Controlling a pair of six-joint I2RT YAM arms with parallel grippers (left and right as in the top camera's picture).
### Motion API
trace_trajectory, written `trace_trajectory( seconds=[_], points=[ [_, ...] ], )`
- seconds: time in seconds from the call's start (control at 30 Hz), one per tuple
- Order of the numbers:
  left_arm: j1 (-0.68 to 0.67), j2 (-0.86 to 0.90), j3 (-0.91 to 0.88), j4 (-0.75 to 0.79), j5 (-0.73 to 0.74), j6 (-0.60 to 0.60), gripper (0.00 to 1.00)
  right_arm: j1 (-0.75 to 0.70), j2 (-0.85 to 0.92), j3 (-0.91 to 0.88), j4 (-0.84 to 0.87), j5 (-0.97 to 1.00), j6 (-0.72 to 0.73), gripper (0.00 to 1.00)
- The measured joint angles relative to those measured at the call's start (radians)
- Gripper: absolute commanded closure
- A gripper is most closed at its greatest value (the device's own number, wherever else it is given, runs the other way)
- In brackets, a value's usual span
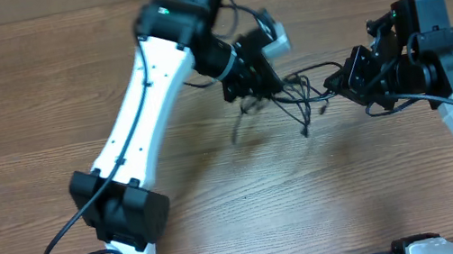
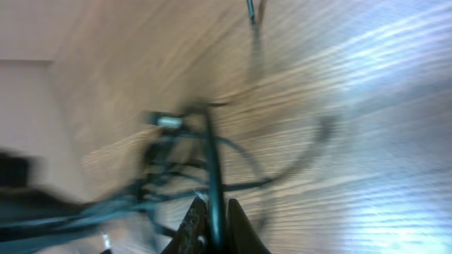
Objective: Untangle cables
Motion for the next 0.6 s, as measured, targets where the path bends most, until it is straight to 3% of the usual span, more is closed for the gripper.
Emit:
trace_trajectory(
  seconds=[0.27,0.6],
  points=[
    [0.129,0.000,0.081,0.039,0.085,-0.196,0.96,0.001,0.097,-0.023,-0.043,0.102,-0.016,0.96],
    [0.280,0.000,0.086,0.430,0.211,-0.850,0.96,0.002,0.218,-0.126,-0.019,0.279,-0.002,0.96]
  ],
)
